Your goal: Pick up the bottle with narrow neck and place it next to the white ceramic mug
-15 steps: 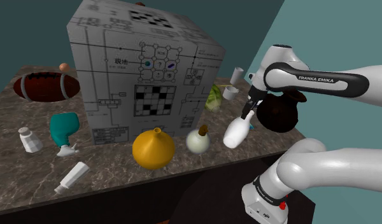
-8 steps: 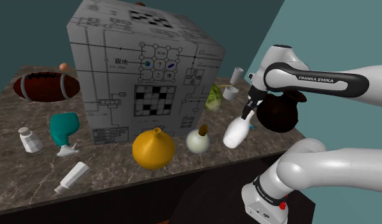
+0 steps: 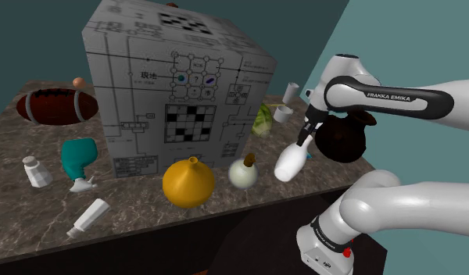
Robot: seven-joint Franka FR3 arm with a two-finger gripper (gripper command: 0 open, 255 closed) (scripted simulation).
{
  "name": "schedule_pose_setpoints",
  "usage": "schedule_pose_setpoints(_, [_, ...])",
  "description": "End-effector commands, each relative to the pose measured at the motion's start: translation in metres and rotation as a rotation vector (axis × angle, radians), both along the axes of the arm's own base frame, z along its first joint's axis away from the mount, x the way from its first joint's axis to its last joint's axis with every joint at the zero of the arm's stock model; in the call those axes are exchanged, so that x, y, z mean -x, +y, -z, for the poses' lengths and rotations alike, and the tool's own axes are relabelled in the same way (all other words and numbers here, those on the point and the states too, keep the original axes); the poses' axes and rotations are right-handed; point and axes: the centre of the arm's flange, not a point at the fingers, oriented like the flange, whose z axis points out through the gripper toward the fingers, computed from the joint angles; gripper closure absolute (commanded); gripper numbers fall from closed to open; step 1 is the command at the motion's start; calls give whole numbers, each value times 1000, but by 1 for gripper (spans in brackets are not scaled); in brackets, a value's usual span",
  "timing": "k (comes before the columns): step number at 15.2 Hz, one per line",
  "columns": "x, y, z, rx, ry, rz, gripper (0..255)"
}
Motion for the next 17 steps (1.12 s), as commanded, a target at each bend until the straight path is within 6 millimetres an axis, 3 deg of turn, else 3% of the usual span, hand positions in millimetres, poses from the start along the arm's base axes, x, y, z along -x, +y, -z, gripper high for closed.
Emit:
schedule_pose_setpoints(1, [0, 0, -8, 0, 0, 0, 255])
schedule_pose_setpoints(17, [0, 0, -93, 0, 0, 0, 255])
